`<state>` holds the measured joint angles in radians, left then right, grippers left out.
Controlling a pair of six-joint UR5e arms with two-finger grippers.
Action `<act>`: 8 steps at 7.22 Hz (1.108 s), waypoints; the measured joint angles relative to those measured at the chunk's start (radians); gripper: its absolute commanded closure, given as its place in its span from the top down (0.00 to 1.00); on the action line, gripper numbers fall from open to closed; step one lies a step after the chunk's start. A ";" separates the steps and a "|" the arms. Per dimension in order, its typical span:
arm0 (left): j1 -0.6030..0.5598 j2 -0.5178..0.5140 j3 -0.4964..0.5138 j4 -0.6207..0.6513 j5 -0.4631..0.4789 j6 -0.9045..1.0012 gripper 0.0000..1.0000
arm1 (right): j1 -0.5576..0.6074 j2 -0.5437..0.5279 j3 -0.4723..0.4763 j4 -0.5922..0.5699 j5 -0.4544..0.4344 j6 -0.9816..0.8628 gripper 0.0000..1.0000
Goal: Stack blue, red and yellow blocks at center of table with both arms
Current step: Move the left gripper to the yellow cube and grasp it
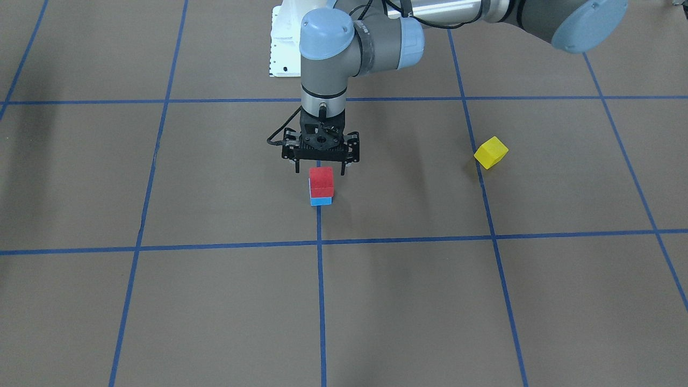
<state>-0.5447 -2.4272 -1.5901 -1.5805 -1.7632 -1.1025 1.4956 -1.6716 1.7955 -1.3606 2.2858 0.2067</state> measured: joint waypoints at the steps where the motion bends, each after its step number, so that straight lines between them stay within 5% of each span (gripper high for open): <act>1: -0.056 0.083 -0.090 0.009 -0.068 0.127 1.00 | 0.000 0.001 -0.001 0.000 0.000 0.000 1.00; 4: -0.222 0.420 -0.286 -0.071 -0.192 0.650 1.00 | 0.000 0.001 -0.002 0.000 0.000 0.000 1.00; 8: -0.294 0.856 -0.258 -0.593 -0.367 0.927 0.99 | 0.000 -0.001 -0.002 0.000 0.000 0.000 1.00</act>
<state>-0.8383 -1.5707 -1.8479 -2.1735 -2.1304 -0.1752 1.4957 -1.6725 1.7932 -1.3606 2.2858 0.2071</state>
